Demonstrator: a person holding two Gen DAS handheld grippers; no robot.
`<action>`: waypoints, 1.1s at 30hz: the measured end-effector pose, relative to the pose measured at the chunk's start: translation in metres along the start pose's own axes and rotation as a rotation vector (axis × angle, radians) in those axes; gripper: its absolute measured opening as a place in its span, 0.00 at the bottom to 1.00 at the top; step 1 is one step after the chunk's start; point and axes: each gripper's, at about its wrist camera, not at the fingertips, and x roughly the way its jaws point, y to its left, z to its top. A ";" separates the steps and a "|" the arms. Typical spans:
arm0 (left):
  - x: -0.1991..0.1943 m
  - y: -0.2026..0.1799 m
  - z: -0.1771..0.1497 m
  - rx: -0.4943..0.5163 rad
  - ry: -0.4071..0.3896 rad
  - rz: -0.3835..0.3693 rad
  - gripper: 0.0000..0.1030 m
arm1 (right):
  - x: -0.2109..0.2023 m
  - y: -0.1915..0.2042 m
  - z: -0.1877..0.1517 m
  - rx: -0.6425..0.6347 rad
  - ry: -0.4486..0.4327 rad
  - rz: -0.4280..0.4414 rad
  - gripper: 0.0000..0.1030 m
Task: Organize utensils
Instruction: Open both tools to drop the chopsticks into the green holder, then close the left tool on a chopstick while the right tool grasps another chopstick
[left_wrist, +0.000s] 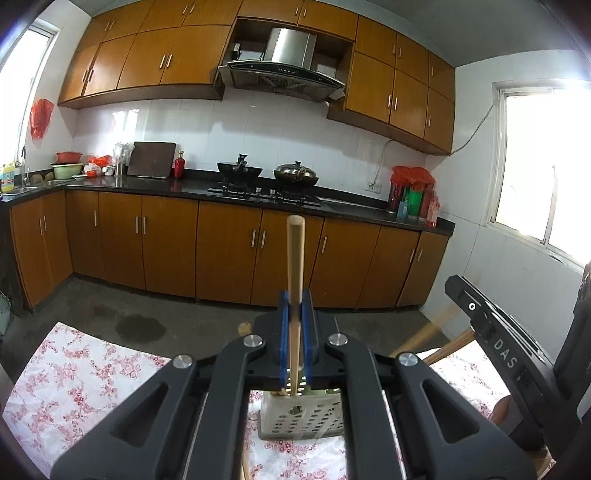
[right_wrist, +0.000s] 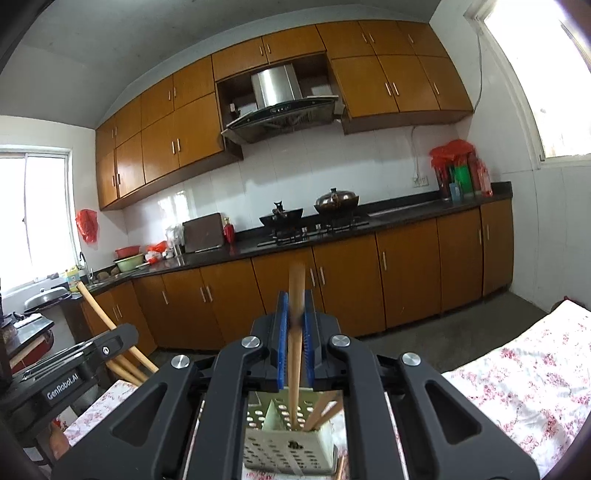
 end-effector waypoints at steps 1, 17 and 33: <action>-0.001 0.001 0.000 -0.001 -0.002 -0.002 0.09 | -0.004 -0.001 0.002 0.002 0.001 0.001 0.09; -0.082 0.052 -0.076 -0.027 0.143 0.064 0.28 | -0.054 -0.048 -0.085 -0.080 0.427 -0.124 0.23; -0.039 0.065 -0.211 -0.061 0.579 0.016 0.17 | -0.026 -0.049 -0.182 -0.077 0.751 -0.169 0.08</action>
